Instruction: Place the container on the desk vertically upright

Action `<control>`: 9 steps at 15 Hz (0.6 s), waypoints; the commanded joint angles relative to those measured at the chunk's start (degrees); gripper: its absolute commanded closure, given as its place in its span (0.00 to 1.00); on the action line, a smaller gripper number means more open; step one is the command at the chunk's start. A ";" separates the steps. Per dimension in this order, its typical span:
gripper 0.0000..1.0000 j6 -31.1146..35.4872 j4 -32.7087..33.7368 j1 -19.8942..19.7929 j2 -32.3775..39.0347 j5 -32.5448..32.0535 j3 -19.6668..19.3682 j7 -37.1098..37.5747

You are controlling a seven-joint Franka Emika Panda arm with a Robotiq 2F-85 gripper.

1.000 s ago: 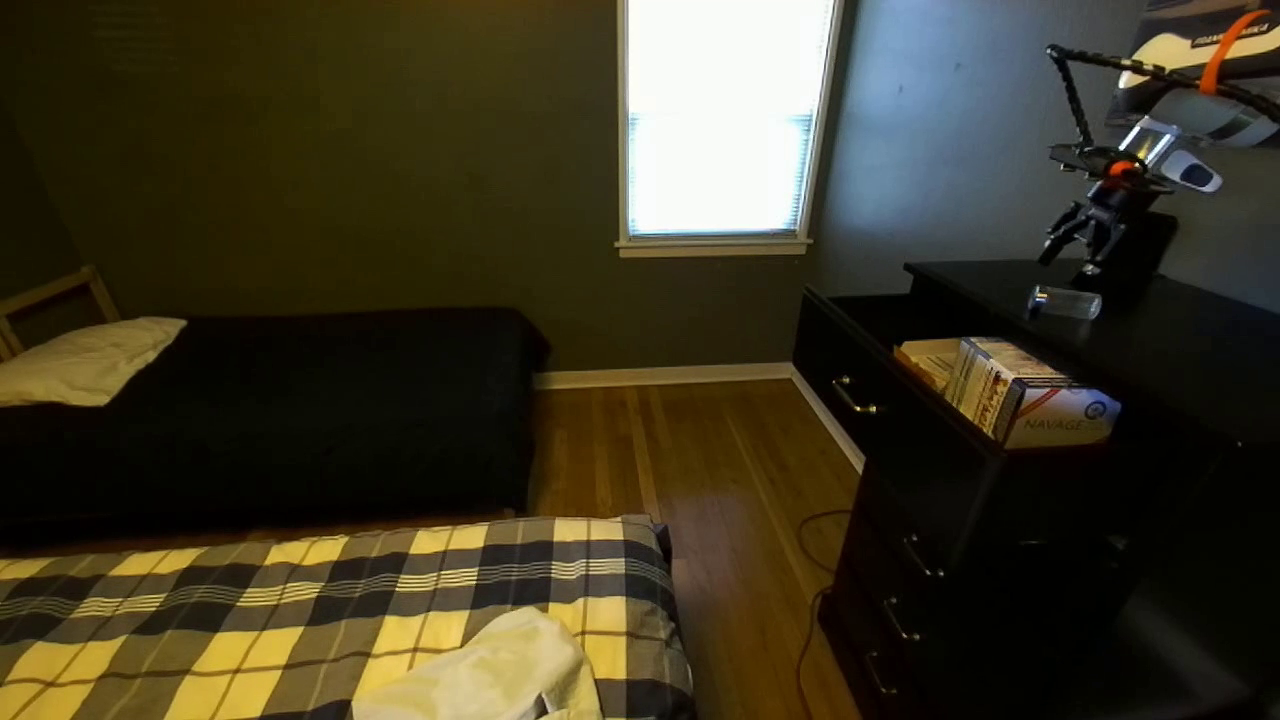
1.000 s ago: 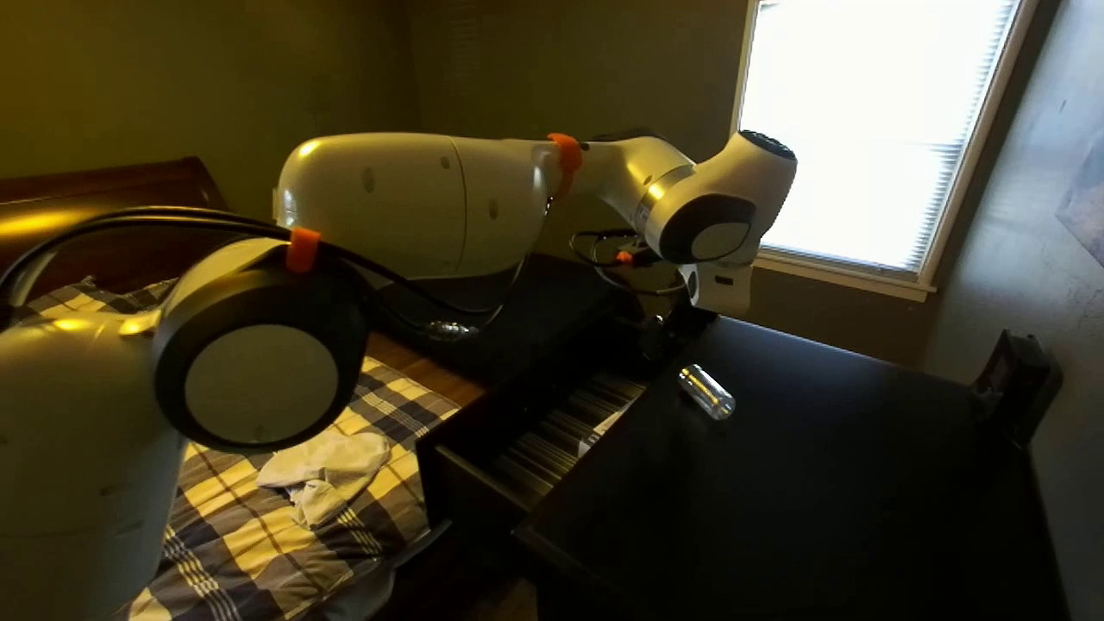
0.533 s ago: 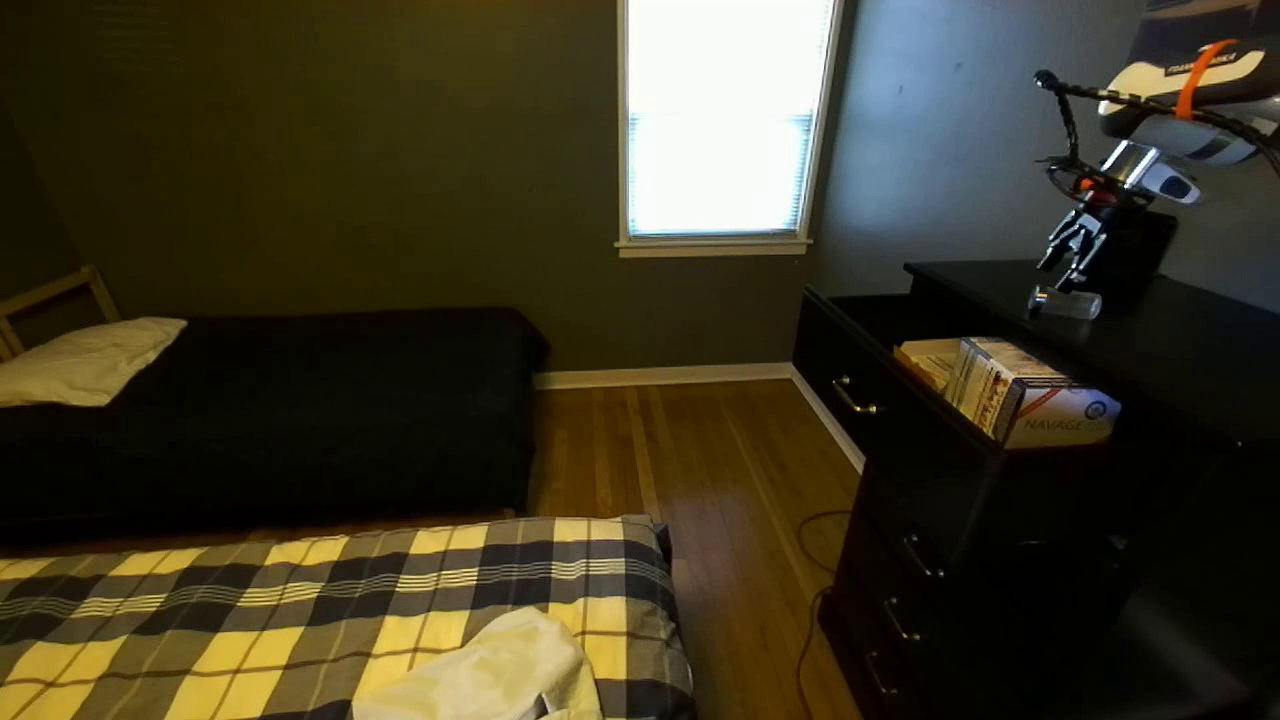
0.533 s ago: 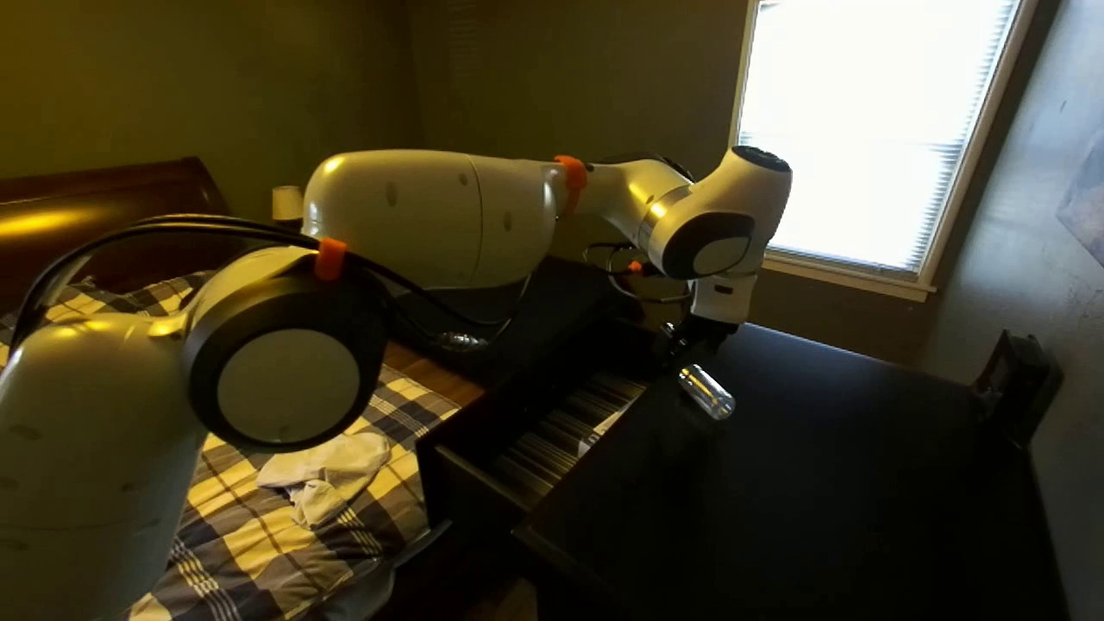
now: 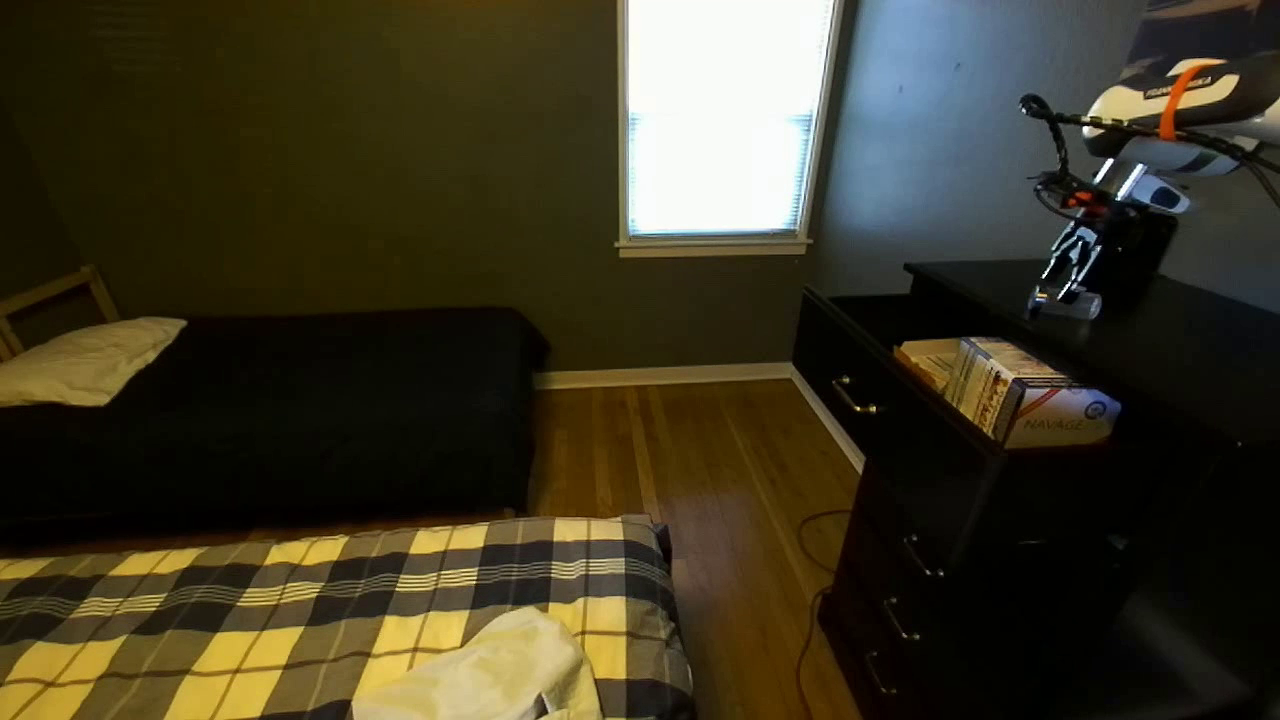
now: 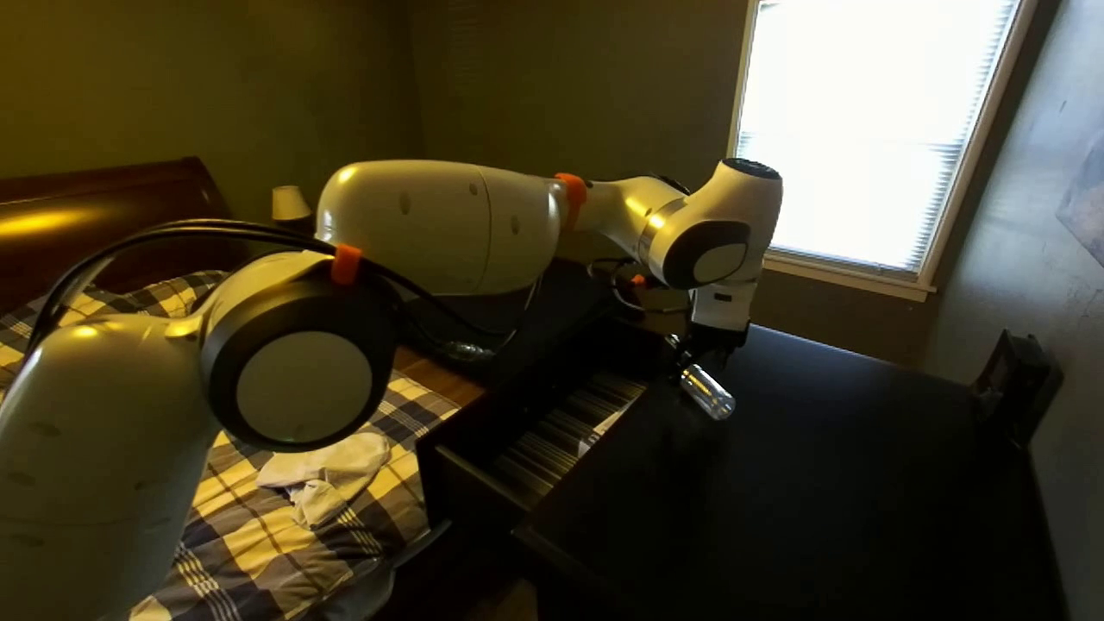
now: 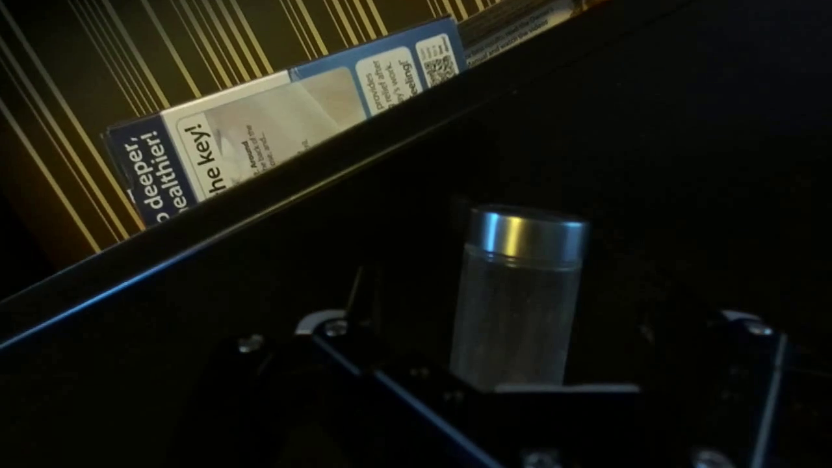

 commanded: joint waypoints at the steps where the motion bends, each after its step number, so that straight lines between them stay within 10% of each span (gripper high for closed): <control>1: 0.00 0.34 1.43 2.28 1.32 -5.47 -1.83 4.29; 9: 0.00 -0.08 3.35 5.91 3.24 -19.32 -1.19 11.02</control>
